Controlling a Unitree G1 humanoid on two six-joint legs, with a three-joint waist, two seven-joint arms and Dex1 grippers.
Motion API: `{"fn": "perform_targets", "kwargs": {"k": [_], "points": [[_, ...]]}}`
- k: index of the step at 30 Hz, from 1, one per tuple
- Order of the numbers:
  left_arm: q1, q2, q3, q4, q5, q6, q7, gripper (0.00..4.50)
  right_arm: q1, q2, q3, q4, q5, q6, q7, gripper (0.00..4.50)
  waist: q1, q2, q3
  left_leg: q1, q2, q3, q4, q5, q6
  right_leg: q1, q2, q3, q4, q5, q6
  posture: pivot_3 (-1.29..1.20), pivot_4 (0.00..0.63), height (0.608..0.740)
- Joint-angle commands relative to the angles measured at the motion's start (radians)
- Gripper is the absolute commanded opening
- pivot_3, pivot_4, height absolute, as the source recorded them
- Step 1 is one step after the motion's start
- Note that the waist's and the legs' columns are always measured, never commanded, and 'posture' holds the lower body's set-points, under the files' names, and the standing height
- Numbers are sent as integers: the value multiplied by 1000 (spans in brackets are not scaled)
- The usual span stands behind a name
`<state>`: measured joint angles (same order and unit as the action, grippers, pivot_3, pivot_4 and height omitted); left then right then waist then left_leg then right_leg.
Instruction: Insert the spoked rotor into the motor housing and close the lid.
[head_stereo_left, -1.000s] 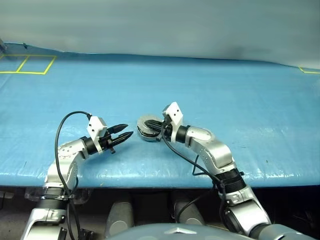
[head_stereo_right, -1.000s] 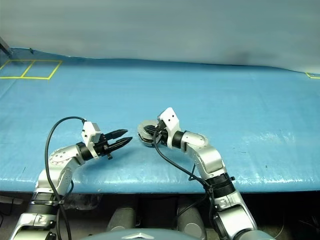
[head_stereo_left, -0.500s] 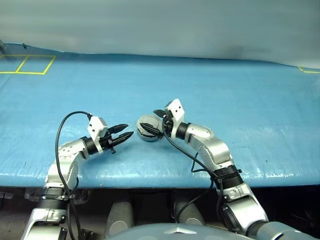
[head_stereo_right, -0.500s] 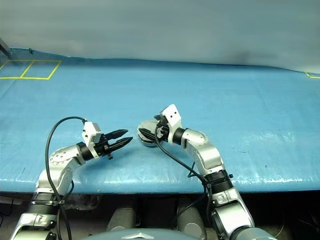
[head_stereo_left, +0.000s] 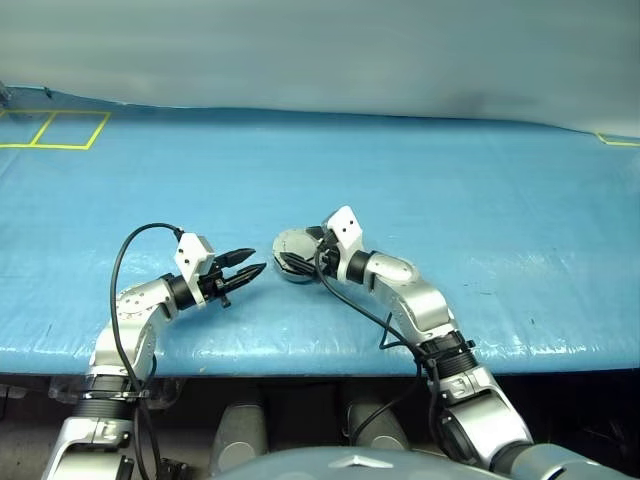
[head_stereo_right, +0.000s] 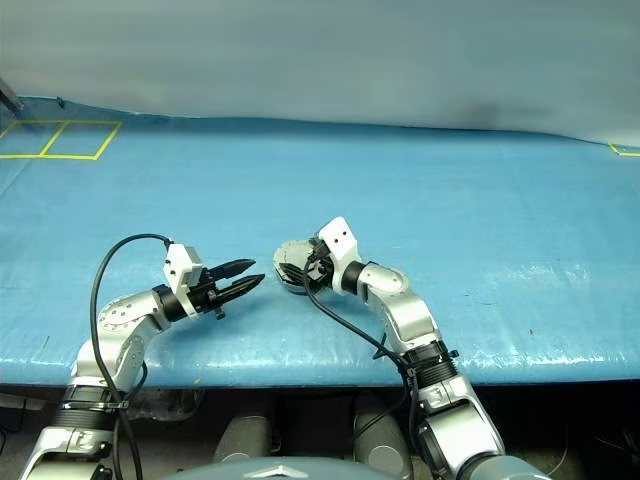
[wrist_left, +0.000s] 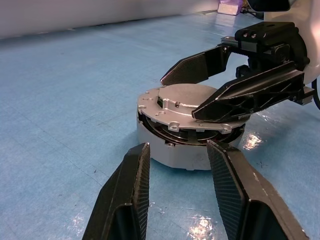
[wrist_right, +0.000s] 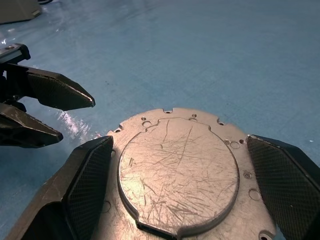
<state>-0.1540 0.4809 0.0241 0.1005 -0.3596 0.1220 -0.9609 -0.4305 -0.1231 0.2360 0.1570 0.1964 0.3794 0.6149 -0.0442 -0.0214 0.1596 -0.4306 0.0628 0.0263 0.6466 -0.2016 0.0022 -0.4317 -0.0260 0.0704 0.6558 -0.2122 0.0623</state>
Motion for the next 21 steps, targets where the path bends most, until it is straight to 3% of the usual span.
{"fn": "perform_targets", "kwargs": {"k": [1, 4, 21], "points": [[-4, 10, 10, -40, 0, -19, 0, 1977, 1, 5, -12, -8, -3, -30, -3, 3879, 0, 0, 0, 0, 0, 0, 0, 0, 0, 0, 0, 0, 0, 0, 0, 0, 150, 740], [-5, 9, 11, -38, 2, -21, 1, 1977, 0, 4, -9, -19, -7, -28, -6, 3033, 0, 0, 0, 0, 0, 0, 0, 0, 0, 0, 0, 0, 0, 0, 0, 0, 150, 740], [-1, 5, 14, -31, 4, -29, 9, 1977, -11, 1, 41, -12, -80, -43, -19, 3027, -1, 0, 0, 0, 0, 0, 0, 0, 0, 0, 0, 0, 0, 0, 0, 0, 150, 740]]}}
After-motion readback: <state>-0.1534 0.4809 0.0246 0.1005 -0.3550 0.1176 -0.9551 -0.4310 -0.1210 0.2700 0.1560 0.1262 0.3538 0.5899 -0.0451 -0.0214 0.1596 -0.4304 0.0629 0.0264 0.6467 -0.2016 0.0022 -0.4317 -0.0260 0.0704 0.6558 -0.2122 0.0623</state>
